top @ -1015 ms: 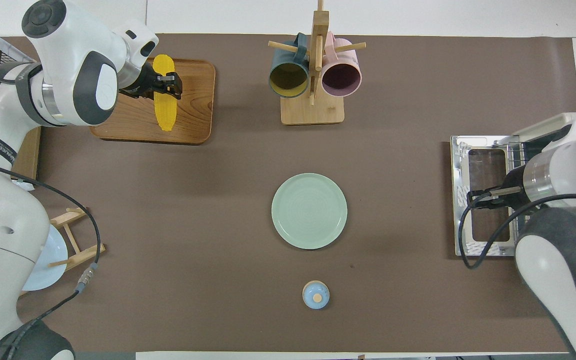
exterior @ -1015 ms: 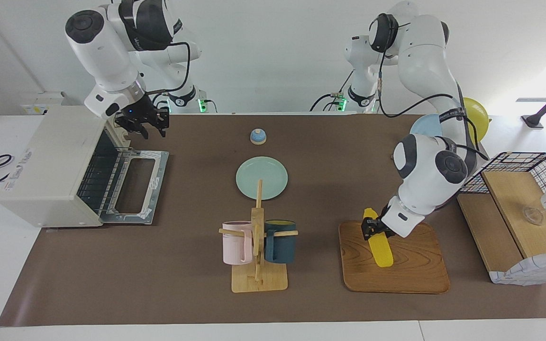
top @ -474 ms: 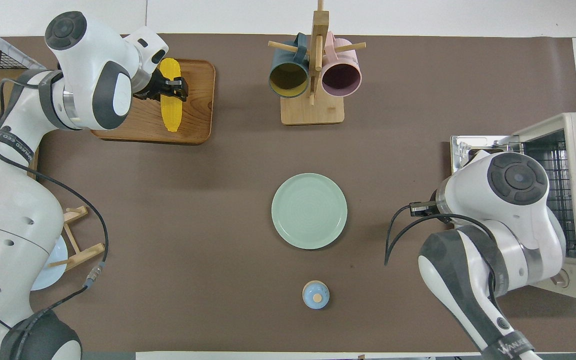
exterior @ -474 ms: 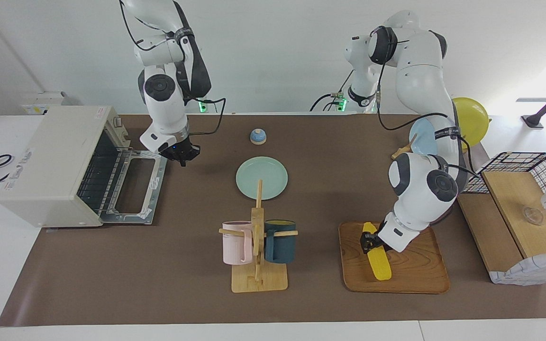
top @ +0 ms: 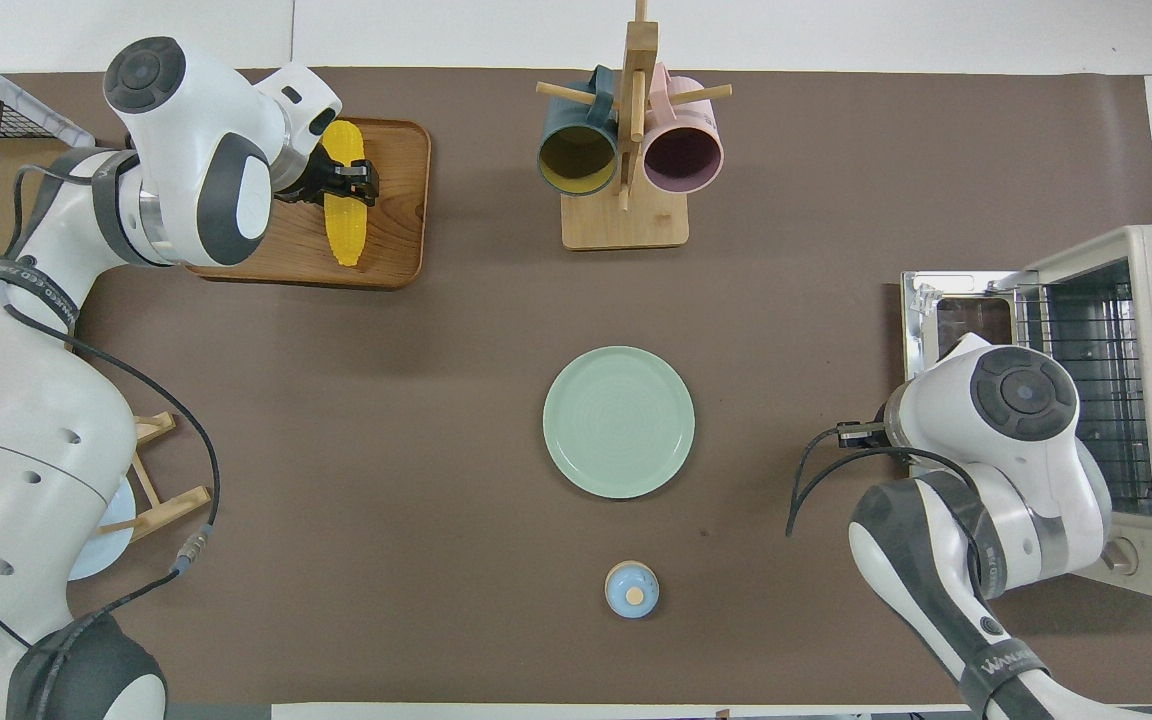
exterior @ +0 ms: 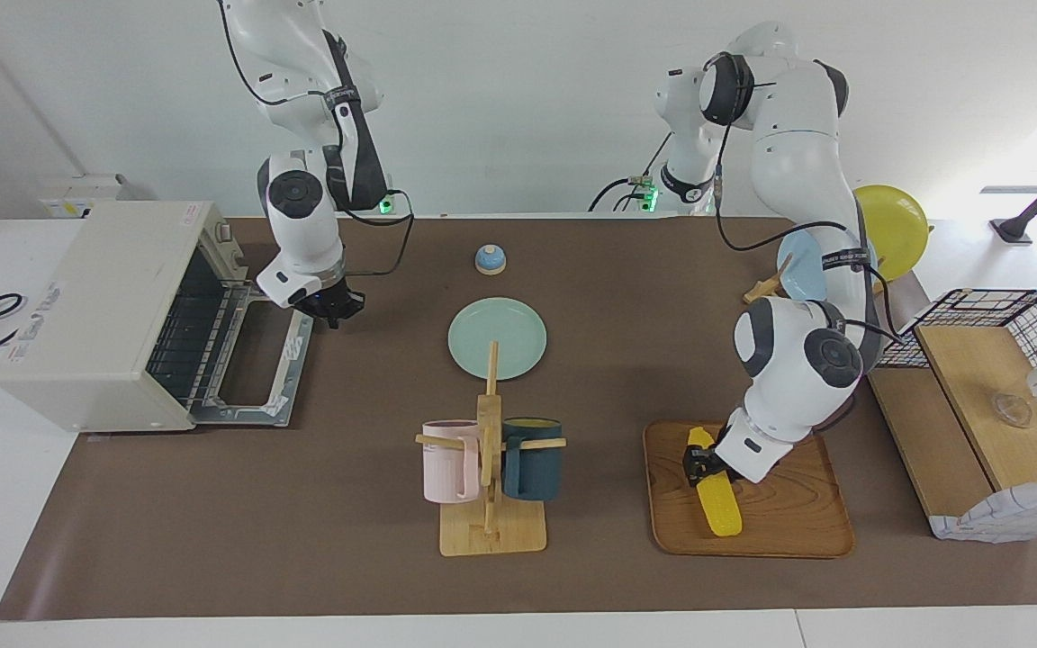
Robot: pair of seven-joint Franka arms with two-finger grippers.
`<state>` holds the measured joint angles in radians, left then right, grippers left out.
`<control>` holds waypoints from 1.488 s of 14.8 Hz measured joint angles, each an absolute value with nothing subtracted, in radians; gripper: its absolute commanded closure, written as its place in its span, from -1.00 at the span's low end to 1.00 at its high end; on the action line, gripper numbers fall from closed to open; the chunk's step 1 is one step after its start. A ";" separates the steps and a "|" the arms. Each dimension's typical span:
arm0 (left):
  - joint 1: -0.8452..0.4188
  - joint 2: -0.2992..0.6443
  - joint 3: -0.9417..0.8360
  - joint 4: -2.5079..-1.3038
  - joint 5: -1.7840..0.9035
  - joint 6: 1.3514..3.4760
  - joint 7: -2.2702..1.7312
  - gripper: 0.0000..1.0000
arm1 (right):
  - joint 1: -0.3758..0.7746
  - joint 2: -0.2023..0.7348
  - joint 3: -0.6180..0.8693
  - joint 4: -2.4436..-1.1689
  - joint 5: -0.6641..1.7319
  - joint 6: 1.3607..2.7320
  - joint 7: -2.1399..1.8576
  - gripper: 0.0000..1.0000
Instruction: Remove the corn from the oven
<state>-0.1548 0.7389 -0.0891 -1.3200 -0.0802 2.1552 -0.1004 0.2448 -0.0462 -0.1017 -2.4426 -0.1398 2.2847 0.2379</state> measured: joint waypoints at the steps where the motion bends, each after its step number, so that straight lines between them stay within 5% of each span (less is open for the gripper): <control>1: -0.154 0.739 -0.089 -1.320 -0.074 2.155 -0.093 -0.99 | 0.244 -0.047 -0.102 -2.452 -0.140 2.288 0.239 1.00; 13: -0.148 0.690 -0.084 -1.313 -0.069 2.059 -0.078 -1.00 | 0.200 -0.072 -0.102 -2.506 -0.176 2.289 0.240 1.00; 22: -0.082 0.411 -0.064 -1.308 -0.029 1.720 -0.078 -1.00 | 0.222 -0.073 -0.084 -2.483 -0.301 2.226 0.287 1.00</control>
